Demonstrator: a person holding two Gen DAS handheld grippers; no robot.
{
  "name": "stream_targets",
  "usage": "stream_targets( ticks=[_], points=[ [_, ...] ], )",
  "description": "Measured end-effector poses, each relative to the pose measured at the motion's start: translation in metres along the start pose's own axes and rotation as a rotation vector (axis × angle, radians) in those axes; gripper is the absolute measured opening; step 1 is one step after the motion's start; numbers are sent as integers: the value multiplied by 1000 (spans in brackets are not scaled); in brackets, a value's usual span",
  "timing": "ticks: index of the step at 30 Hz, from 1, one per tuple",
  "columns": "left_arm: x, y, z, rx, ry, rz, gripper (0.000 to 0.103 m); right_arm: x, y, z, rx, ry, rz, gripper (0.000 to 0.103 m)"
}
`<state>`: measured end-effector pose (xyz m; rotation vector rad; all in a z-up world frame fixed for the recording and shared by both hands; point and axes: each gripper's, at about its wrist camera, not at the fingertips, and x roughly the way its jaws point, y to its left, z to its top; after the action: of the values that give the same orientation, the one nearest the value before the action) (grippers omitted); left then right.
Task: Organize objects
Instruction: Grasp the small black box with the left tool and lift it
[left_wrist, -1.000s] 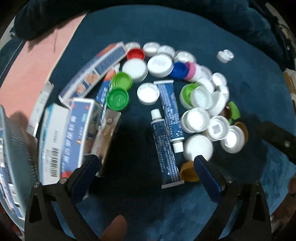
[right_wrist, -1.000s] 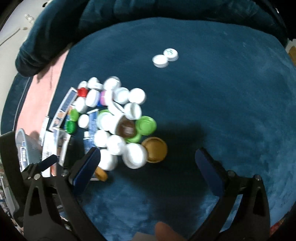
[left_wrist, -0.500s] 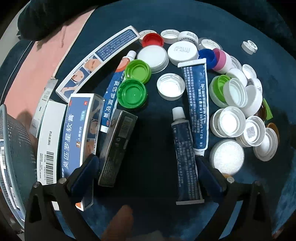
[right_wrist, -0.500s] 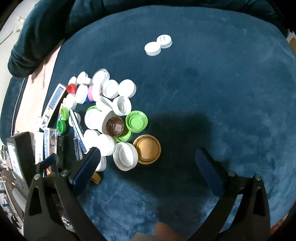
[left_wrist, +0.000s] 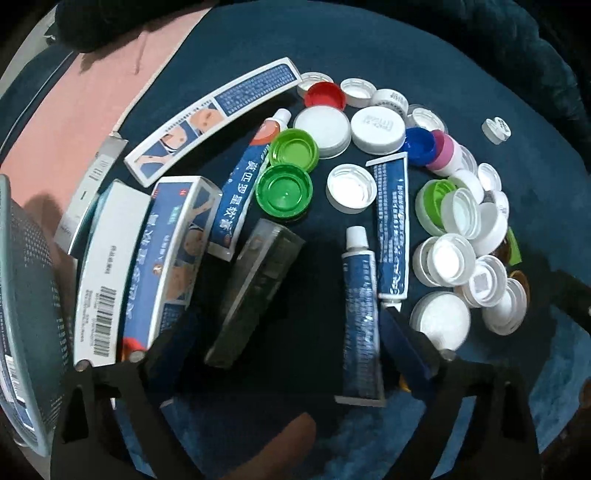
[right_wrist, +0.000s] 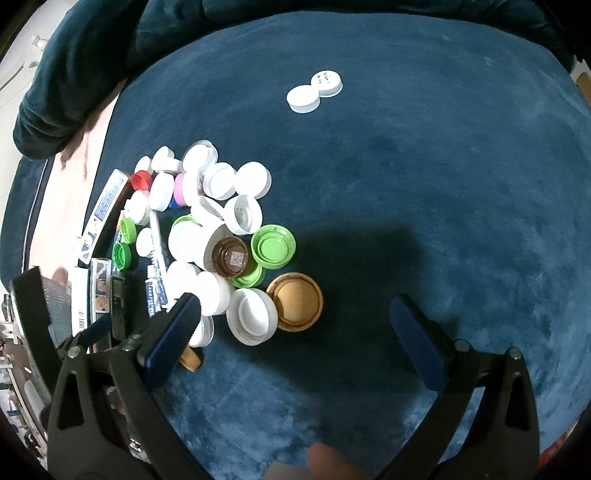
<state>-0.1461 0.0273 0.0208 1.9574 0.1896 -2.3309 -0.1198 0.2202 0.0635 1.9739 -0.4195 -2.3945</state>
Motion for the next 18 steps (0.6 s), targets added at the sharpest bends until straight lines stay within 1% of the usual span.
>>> stream_targets(
  ticks=[2, 5, 7, 9, 10, 12, 13, 15, 18],
  points=[
    [-3, -2, -2, 4, 5, 1, 87, -2, 0, -1, 6, -2, -4, 103],
    [-7, -10, -5, 19, 5, 22, 75, -3, 3, -2, 9, -5, -7, 103],
    [-8, -15, -6, 17, 11, 20, 60, -3, 5, -2, 4, -8, -6, 103],
    [-10, -18, -7, 17, 19, 12, 50, -4, 7, -4, -5, -7, -11, 103],
    [-9, -20, -6, 19, 27, 1, 47, -4, 7, -4, -8, -7, -12, 103],
    [-7, -22, -6, 23, 35, -6, 47, -5, 8, -4, -11, -10, -10, 103],
    [-6, -23, -5, 25, 39, -10, 45, -5, 8, -4, -11, -10, -10, 103],
    [-4, -26, -5, 26, 58, -48, 40, -5, 8, -4, -11, -8, -8, 103],
    [-7, -29, -4, 18, 62, -93, 38, -4, 5, -3, -16, -2, -2, 103]
  ],
)
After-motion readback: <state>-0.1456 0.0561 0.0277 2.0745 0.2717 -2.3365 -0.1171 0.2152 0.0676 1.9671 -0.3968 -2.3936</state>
